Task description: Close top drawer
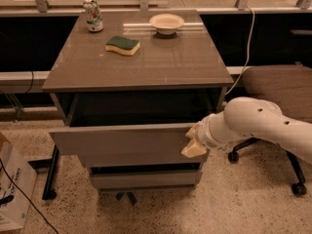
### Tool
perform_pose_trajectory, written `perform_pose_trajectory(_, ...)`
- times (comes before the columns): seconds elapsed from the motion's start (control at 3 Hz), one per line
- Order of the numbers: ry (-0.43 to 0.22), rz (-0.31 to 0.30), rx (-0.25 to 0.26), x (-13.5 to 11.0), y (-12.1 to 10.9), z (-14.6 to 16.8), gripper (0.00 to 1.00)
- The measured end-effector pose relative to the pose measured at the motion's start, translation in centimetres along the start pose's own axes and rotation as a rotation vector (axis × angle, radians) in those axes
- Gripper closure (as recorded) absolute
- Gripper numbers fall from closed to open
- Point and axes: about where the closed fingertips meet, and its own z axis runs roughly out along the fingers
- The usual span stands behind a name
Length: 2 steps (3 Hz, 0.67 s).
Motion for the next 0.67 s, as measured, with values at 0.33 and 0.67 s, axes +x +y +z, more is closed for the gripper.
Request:
perform_pose_trajectory(0.33,0.000,-0.001,-0.002,-0.05,0.06,0.06,0.00)
perform_pose_trajectory(0.67,0.000,-0.001,-0.002,-0.05,0.07,0.06,0.00)
